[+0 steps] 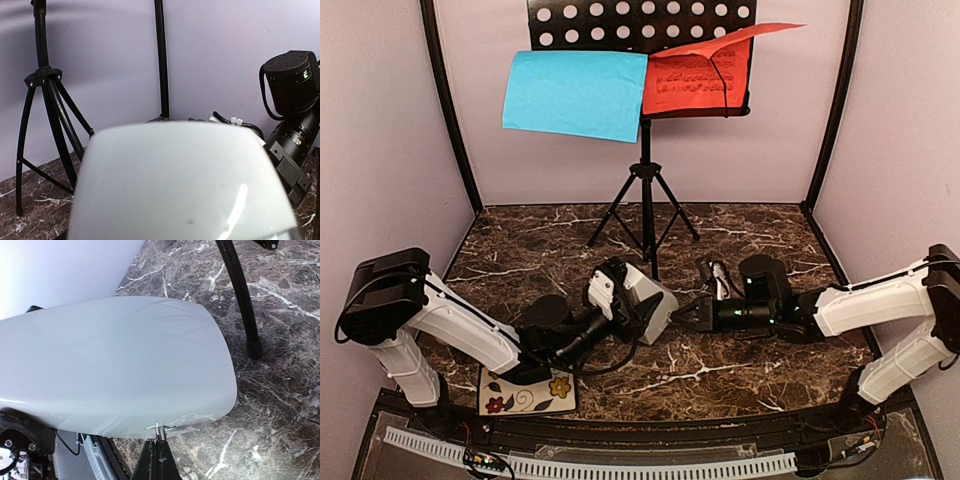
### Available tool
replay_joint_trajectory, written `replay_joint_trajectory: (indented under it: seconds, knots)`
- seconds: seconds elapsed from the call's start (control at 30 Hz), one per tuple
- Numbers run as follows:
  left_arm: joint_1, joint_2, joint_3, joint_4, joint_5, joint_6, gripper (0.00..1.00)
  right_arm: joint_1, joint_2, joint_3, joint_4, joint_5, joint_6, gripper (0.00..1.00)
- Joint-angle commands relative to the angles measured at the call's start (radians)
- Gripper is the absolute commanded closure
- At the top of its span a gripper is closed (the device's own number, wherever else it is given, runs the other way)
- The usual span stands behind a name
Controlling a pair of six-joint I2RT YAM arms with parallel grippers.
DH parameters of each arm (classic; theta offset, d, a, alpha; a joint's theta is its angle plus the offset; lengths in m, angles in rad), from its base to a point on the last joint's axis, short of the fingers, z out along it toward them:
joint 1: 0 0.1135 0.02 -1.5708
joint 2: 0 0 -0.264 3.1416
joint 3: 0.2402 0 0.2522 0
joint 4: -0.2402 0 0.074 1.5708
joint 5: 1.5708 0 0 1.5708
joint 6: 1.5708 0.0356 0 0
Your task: Set up the instrument practice props
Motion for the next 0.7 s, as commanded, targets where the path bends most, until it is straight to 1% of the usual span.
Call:
replay_joint_trajectory:
  seconds: [0.0,0.23,0.4,0.53,0.63,0.67]
  knots:
    - [-0.046,-0.065,-0.049,0.243,0.133,0.123,1.00,-0.061,-0.068,-0.040,0.207,0.043,0.106,1.00]
    - [-0.070,-0.055,-0.094,0.386,0.169,0.209,1.00,-0.079,-0.127,-0.060,0.270,0.019,0.142,1.00]
    - [-0.086,-0.055,-0.124,0.486,0.185,0.252,1.00,-0.090,-0.160,-0.096,0.347,0.004,0.180,1.00]
    - [-0.091,-0.068,-0.120,0.476,0.209,0.260,1.00,-0.095,-0.152,-0.101,0.366,-0.011,0.188,1.00]
    - [-0.091,-0.079,-0.086,0.389,0.165,0.237,1.00,-0.095,-0.122,-0.082,0.332,-0.032,0.159,1.00]
    - [-0.091,-0.081,-0.068,0.336,0.132,0.226,1.00,-0.094,-0.111,-0.073,0.306,-0.043,0.141,1.00]
